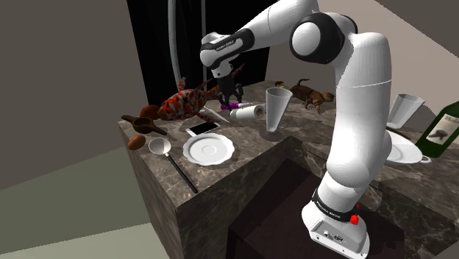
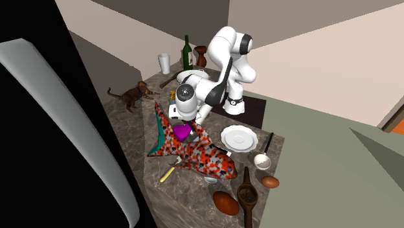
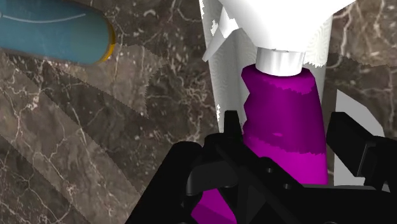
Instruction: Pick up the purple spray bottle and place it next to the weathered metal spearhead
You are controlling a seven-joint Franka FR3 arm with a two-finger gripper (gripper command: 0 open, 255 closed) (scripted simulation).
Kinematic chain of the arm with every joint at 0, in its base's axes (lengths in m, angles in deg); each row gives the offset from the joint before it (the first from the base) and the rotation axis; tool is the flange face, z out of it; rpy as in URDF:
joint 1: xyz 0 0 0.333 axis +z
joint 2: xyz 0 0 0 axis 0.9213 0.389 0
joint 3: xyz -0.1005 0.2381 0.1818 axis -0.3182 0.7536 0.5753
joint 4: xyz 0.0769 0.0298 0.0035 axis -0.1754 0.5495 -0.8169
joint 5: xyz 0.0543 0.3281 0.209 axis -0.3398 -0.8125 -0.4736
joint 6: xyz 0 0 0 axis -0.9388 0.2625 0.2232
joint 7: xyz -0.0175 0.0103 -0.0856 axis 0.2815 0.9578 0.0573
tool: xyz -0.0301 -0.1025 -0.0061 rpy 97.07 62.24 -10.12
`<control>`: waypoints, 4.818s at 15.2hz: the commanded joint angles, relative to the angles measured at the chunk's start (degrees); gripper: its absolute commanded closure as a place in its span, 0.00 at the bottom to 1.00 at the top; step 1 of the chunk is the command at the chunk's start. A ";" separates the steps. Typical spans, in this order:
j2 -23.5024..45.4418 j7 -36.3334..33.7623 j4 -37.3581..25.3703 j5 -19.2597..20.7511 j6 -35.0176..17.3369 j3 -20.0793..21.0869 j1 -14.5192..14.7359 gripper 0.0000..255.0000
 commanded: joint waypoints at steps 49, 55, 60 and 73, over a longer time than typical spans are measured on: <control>-2.98 7.40 -22.26 1.40 25.99 -1.03 -0.52 1.00; -12.45 12.84 -8.69 3.21 20.32 -3.47 -4.49 1.00; -18.30 17.88 -0.82 5.21 16.67 -6.07 -7.61 1.00; -26.77 32.36 10.11 11.24 8.47 -14.60 -15.72 1.00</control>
